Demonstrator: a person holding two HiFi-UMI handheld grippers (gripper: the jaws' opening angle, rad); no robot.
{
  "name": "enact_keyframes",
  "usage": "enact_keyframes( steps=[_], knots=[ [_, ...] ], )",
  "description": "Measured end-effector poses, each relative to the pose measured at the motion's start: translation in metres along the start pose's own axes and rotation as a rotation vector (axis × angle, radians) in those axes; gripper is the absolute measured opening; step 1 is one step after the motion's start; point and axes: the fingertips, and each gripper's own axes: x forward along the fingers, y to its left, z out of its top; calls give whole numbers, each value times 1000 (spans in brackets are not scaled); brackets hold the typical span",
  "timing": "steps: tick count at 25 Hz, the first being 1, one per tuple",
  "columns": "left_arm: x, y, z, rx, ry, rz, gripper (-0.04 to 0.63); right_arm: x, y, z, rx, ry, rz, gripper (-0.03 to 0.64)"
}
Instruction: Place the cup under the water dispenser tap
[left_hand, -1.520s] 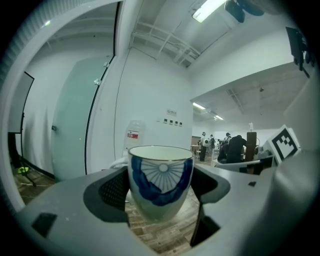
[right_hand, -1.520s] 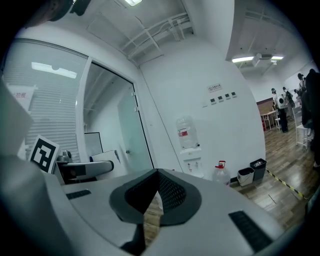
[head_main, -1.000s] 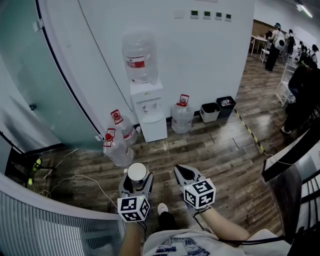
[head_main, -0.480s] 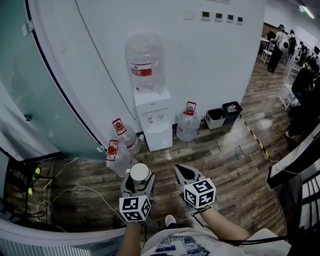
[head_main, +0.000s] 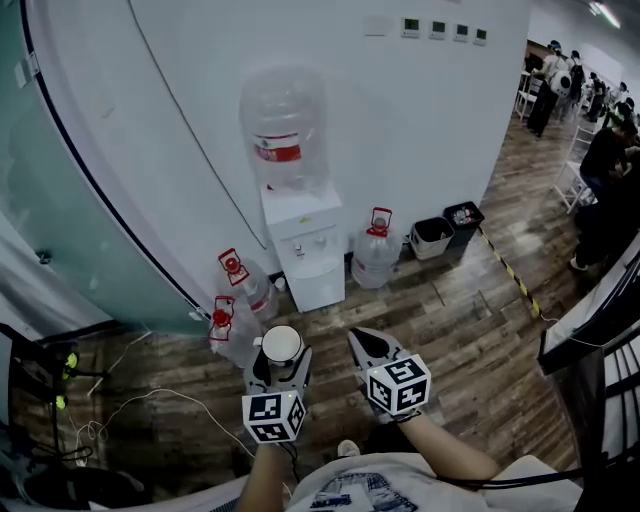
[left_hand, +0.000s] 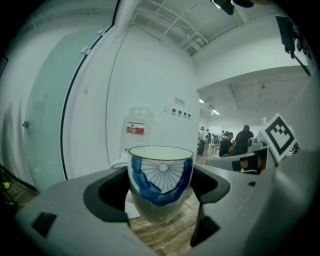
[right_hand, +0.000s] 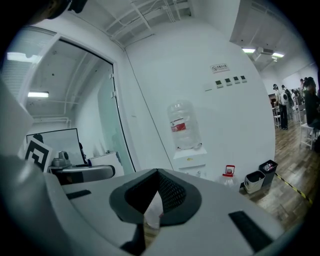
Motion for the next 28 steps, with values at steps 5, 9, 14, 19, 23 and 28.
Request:
enact_keyframes(
  steps=[5, 9, 14, 19, 23, 28],
  knots=[
    [36, 5, -5, -14, 11, 10, 410, 22, -30, 0, 9, 18, -15, 21],
    [73, 11, -11, -25, 32, 25, 410, 51, -58, 0, -3, 40, -7, 21],
    [136, 15, -24, -16, 46, 48, 410, 102, -107, -1, -5, 58, 19, 21],
    [204, 29, -45, -37, 73, 80, 409, 157, -158, -10, -7, 87, 26, 21],
    [262, 39, -70, -38, 86, 92, 410, 197, -203, -30, -8, 121, 13, 21],
    [332, 57, -111, -42, 102, 97, 410, 250, -257, -71, 12, 151, -5, 21]
  ],
)
